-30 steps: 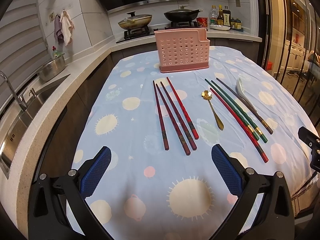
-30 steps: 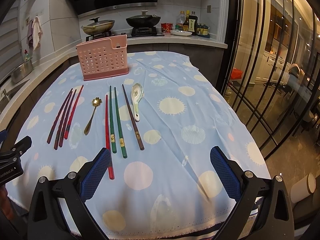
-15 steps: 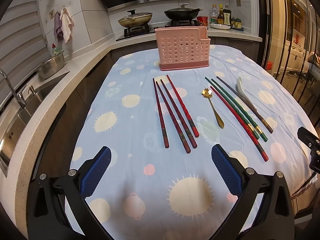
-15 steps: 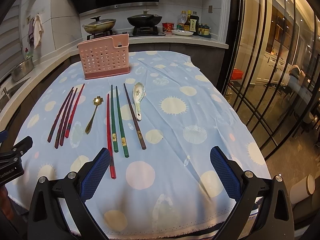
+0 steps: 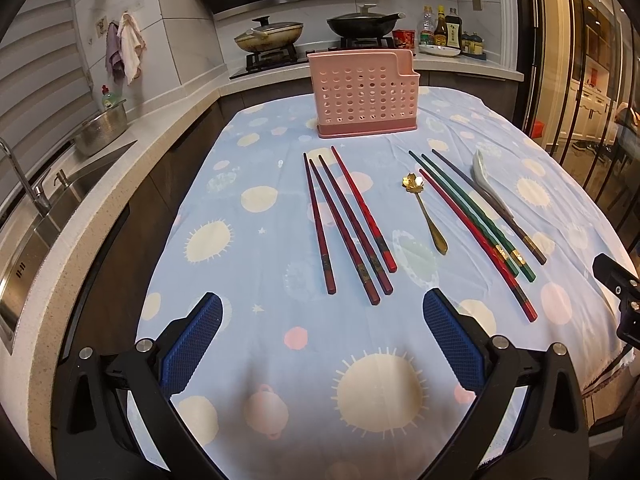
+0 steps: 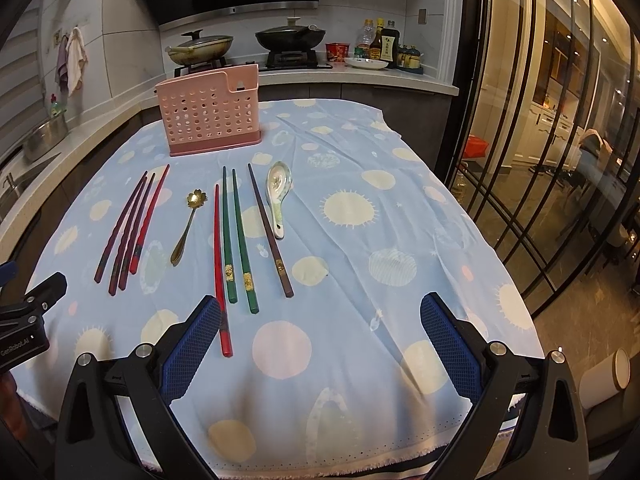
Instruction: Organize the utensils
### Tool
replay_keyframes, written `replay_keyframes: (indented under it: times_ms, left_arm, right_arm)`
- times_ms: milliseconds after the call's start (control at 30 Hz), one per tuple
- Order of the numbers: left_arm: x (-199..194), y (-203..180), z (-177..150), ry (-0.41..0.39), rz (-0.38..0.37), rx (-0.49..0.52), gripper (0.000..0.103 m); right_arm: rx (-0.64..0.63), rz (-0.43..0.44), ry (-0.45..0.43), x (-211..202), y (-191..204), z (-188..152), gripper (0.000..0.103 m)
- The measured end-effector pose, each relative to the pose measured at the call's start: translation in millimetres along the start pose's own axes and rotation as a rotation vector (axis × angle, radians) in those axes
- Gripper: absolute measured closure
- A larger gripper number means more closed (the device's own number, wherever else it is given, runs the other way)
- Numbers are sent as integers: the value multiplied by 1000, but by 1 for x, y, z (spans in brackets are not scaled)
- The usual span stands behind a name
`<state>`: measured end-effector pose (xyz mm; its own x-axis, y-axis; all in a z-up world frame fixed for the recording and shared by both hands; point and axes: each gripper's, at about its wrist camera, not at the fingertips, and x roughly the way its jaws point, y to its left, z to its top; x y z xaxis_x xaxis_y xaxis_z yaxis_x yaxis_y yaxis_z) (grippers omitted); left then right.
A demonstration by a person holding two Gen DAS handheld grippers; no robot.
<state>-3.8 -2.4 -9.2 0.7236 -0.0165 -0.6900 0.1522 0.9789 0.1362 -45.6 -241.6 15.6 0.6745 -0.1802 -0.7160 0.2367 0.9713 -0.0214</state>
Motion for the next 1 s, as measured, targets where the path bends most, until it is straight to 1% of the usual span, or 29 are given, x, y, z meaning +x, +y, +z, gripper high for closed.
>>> replay_keyframes:
  times_ms: [733,867,1000]
  left_arm:
    - [2,-3,1,-2,-6,5,7]
    - [8,1,1,20,-39,-12,7]
    - [19,12,2,44,-37,-40,7]
  right_arm:
    - [0,0,4,1,0,0,7]
    - [1,0,7,2,-1,-1,7]
    - [-1,-1,15,5,-2,-2,7]
